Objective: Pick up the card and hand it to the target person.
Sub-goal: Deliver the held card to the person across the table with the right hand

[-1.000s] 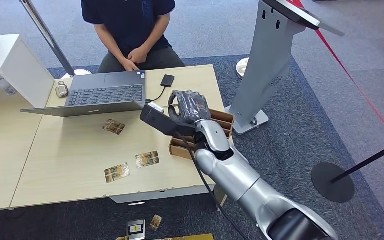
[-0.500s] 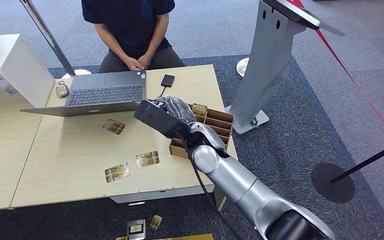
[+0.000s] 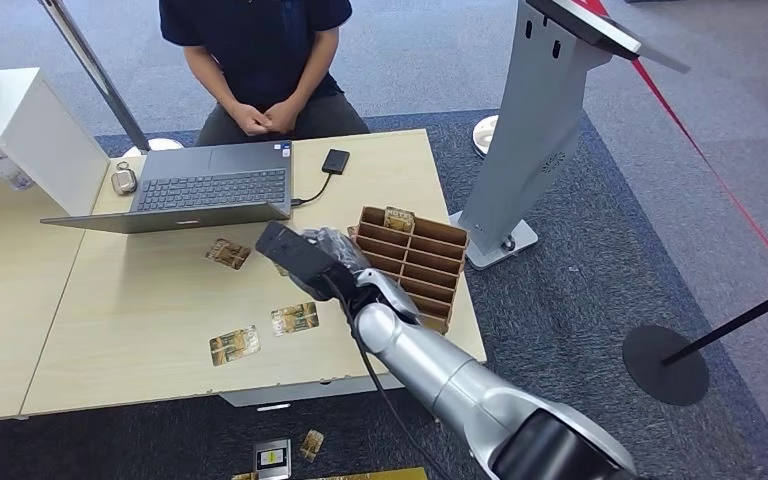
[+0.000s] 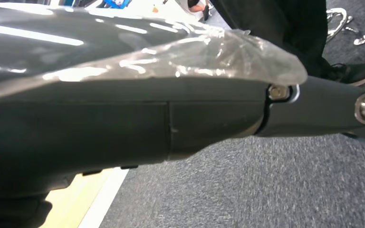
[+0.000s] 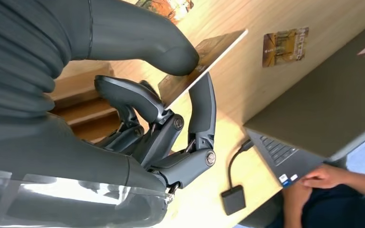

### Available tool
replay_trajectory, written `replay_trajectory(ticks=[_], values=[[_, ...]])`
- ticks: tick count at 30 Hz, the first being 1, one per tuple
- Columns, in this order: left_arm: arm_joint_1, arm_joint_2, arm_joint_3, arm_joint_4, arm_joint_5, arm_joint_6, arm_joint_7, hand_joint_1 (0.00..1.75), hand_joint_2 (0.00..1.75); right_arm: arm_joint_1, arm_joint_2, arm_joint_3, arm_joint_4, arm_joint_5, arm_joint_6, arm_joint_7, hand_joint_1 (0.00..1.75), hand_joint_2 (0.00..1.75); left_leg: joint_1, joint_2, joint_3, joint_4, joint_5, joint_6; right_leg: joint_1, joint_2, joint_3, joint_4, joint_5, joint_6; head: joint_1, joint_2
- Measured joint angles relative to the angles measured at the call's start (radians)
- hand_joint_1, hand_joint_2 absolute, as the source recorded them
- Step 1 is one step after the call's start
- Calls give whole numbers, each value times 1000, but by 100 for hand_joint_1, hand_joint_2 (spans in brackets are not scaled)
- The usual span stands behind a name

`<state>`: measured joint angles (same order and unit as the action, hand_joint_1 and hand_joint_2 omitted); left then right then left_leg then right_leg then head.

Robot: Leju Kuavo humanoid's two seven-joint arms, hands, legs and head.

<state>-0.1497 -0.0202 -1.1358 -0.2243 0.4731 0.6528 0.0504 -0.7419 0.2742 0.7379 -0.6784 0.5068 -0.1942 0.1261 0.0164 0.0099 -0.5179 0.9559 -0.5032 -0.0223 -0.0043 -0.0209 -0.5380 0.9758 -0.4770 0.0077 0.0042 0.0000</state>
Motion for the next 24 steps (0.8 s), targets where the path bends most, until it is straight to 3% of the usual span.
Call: replay_trajectory(ticks=[1,4,14,21,24], values=[[-2,0,0,0,-1,-1,1,0,0,-3,6,0,19,-13,-16,-9,16,175,0,0,0,0,0,0,0,0,0,0,0,0,0,0],[-6,0,-3,0,-2,-5,5,0,0,-12,21,-4,70,-53,-51,-42,0,175,0,0,0,0,0,0,0,0,0,0,0,0,0,0],[-8,0,-7,0,3,-13,6,0,0,-27,47,-18,161,-200,-138,-223,0,175,0,0,0,0,0,0,0,0,0,0,0,0,0,0],[-6,1,-7,0,18,-10,2,0,0,-27,54,-20,192,-210,-179,-301,0,175,0,0,0,0,0,0,0,0,0,0,0,0,0,0],[-4,1,-7,0,27,-5,-6,0,0,-26,55,-19,195,-165,-248,-338,0,175,0,0,0,0,0,0,0,0,0,0,0,0,0,0]])
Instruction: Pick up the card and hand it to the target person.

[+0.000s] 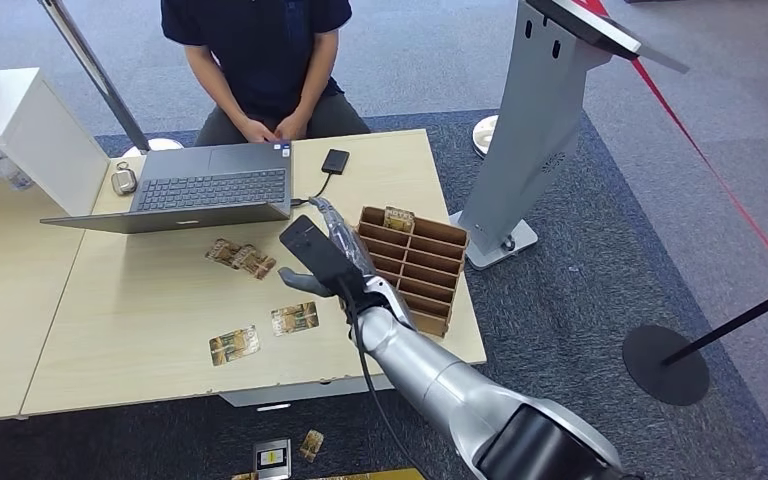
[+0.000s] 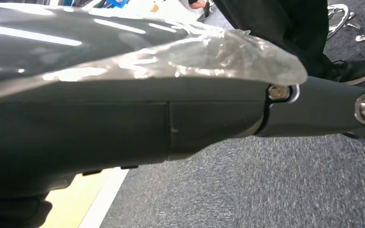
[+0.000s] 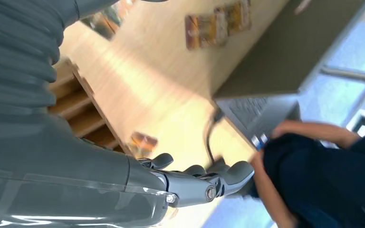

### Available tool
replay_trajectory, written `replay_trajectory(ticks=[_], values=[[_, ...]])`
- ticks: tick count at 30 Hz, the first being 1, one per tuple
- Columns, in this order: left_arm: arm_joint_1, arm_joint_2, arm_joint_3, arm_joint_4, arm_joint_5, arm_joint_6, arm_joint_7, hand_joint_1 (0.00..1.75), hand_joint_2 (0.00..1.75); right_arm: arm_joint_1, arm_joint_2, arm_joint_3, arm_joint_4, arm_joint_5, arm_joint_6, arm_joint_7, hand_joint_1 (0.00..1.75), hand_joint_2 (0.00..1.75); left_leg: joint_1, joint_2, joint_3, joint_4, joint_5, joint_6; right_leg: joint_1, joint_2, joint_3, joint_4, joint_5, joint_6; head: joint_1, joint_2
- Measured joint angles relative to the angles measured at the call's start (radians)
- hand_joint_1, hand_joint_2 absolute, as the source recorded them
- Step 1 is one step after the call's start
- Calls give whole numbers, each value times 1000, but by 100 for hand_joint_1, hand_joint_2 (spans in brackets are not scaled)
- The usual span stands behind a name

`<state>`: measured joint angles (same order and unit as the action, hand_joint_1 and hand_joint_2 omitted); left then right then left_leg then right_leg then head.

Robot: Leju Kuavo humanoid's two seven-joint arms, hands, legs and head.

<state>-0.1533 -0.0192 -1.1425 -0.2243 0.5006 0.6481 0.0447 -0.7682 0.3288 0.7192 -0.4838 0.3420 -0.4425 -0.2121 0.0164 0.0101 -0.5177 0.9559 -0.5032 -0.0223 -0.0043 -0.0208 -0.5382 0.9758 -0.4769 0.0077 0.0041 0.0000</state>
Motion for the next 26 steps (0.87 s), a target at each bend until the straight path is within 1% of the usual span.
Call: replay_trajectory(ticks=[1,2,4,5,7,9,11,17,21,26], values=[[1,0,0,0,5,4,-4,0,0,0,0,2,-2,48,-46,5,0,175,0,0,0,0,0,0,0,0,0,0,0,0,0,0],[3,0,0,0,12,8,-9,0,0,2,-2,5,-8,120,-99,27,0,175,0,0,0,0,0,0,0,0,0,0,0,0,0,0],[7,0,1,0,27,18,-19,0,0,12,-12,14,-40,309,-191,121,0,175,0,0,1,0,0,0,0,0,0,0,0,0,0,0],[10,1,2,0,34,22,-24,0,0,24,-21,18,-68,401,-217,176,0,175,0,0,1,0,0,0,0,0,0,0,0,0,0,0],[17,1,5,0,45,25,-29,0,0,63,-48,20,-145,542,-231,265,0,175,0,0,1,0,0,0,0,0,0,0,0,0,0,0],[24,2,7,0,51,27,-31,0,0,112,-84,17,-238,612,-217,317,0,175,0,0,1,0,0,0,0,0,0,-1,0,0,0,0],[28,4,10,0,56,28,-31,0,0,158,-121,11,-333,632,-193,345,0,175,0,0,1,0,-1,1,0,0,0,-1,0,0,0,0],[34,10,14,0,59,31,-31,0,0,310,-235,-33,-633,622,-95,450,0,175,0,0,1,0,-1,1,0,0,0,-1,0,0,0,0],[34,11,14,1,57,31,-36,0,0,385,-295,-59,-787,584,-56,470,0,175,0,1,1,0,-1,0,0,0,0,-1,0,0,0,0],[33,13,15,1,56,32,-42,0,0,437,-336,-73,-893,523,-23,463,0,175,0,1,1,0,-1,0,0,0,0,-1,0,0,0,0]])
